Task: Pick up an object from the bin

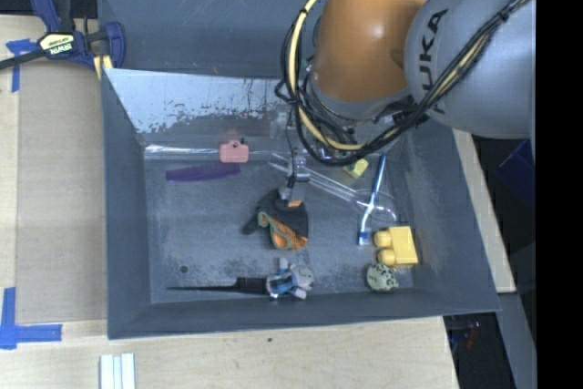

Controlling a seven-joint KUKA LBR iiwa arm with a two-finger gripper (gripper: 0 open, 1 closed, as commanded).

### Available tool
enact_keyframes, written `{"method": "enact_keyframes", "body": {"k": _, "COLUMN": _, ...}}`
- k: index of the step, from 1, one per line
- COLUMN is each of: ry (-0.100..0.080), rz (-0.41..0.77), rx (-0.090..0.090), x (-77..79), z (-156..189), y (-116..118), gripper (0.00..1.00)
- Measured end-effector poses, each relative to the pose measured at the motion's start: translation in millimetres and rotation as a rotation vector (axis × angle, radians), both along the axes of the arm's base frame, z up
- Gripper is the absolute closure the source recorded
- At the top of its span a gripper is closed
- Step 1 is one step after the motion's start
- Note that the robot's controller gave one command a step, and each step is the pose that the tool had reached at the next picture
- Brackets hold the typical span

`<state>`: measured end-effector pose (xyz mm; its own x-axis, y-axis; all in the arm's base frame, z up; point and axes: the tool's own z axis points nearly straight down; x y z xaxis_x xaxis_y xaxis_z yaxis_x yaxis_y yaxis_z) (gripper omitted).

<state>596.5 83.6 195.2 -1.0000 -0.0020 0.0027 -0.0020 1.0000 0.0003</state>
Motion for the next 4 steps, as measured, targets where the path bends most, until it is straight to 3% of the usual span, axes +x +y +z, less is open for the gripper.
{"method": "enact_keyframes", "body": {"k": 1, "ry": -0.006, "rz": -0.002, "rx": 0.001, "x": 1.6, "z": 3.2, "y": -0.3, "gripper": 0.0}}
{"method": "enact_keyframes", "body": {"k": 2, "ry": -0.011, "rz": 0.029, "rx": 0.001, "x": -12.7, "z": -87.5, "y": -28.4, "gripper": 0.0}}
{"method": "enact_keyframes", "body": {"k": 3, "ry": -0.01, "rz": 0.018, "rx": 0.002, "x": -19.6, "z": -110.7, "y": -33.4, "gripper": 0.0}}
{"method": "enact_keyframes", "body": {"k": 4, "ry": -0.013, "rz": -0.078, "rx": 0.001, "x": -20.5, "z": -93.8, "y": -31.4, "gripper": 0.0}}
